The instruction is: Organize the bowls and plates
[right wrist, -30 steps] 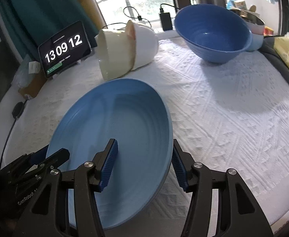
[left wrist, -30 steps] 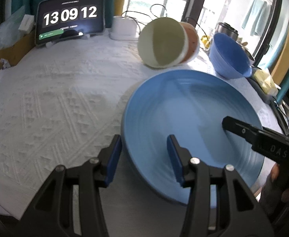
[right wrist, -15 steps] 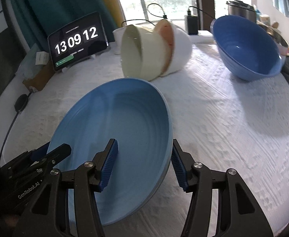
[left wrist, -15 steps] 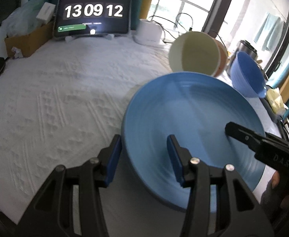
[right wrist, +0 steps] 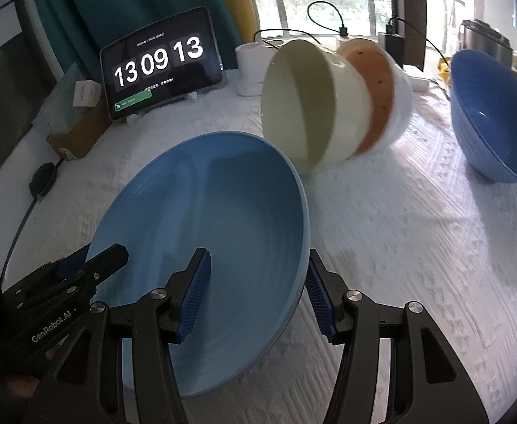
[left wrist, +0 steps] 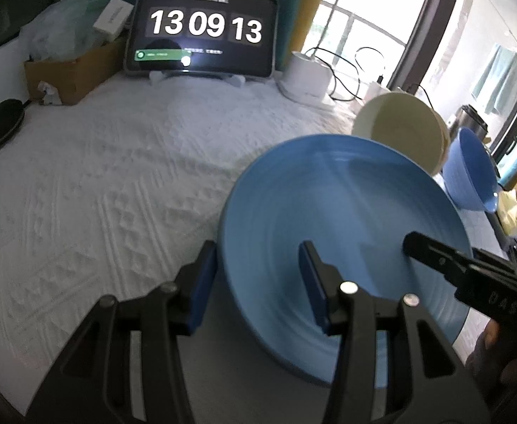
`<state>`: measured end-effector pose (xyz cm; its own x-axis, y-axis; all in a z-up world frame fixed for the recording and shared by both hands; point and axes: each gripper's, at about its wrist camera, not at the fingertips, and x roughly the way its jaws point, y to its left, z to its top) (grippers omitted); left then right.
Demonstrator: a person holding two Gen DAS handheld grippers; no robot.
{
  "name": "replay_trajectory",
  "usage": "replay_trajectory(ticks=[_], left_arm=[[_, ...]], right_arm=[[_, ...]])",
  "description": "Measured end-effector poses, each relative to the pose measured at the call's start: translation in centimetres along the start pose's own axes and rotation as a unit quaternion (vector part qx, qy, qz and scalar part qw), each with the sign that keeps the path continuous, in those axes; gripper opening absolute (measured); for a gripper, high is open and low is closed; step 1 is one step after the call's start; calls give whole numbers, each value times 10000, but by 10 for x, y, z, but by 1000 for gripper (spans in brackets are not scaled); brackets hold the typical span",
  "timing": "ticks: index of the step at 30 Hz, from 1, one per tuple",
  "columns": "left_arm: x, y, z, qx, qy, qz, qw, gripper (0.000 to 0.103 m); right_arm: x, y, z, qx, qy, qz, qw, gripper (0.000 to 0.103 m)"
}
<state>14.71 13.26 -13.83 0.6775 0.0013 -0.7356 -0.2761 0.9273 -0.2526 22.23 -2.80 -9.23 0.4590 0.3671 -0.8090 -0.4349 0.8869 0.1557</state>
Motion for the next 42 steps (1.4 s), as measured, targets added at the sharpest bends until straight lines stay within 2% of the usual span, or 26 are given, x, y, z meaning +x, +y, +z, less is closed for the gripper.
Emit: replay_trajectory(ticks=[10,15,22,36,42], left_arm=[[6,1,2,48,-68,85,9999,49],[10,6,3,-145,59,-117,9998,50],[4,1,1,-99,5,81,9999,50],[-36,-14,-9,10,-406,315,9987,50],[-52,-32,-15,276,-583,384,9972,50]], right_arm=[[17,5,14,18,-18,43,10000,58],[22,2,16,100,44,94,9999,58],[24,-1,12,105,217,69,9997,58],[-19,-6,-4,77,-176,146,9997,58],[-38,-11,-15,140,-307,156,9993,58]])
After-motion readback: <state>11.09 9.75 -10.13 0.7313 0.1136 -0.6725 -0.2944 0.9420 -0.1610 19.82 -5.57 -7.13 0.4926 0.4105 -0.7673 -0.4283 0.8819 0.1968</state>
